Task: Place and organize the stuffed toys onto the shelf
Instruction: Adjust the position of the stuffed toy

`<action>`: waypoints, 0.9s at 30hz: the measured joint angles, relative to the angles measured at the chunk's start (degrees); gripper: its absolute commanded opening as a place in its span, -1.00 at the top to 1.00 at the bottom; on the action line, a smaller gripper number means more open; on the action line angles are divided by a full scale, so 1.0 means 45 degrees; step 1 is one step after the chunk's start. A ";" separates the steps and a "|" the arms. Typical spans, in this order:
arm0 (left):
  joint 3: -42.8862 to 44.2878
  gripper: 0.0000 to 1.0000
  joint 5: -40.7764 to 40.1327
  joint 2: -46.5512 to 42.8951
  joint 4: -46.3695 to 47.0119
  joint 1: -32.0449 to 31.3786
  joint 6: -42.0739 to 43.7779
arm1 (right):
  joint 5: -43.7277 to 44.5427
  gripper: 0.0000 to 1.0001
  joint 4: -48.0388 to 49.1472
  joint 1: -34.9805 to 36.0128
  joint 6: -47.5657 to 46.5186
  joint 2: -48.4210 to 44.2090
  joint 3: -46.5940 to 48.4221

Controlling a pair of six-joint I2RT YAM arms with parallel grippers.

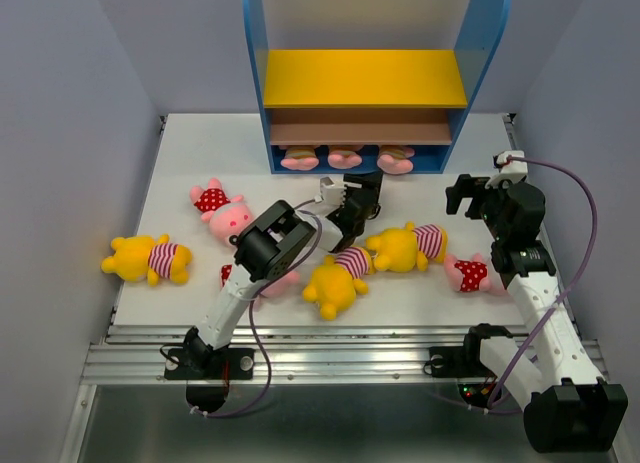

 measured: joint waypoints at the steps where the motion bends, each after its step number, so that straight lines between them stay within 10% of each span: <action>1: -0.0359 -0.48 0.0044 -0.0180 0.0257 -0.0034 0.0078 | 0.0000 -1.00 0.0005 0.0000 0.0000 0.0000 0.0000; 16: -0.6936 -0.37 0.1365 -0.2482 0.5299 0.0491 0.2045 | -0.0005 -1.00 0.0058 0.0000 -0.0131 0.0087 -0.0005; 27: -0.7125 -0.38 0.2681 -0.2958 0.5926 0.2229 0.4362 | -0.0010 -1.00 0.0063 0.0000 -0.0223 0.0141 -0.0005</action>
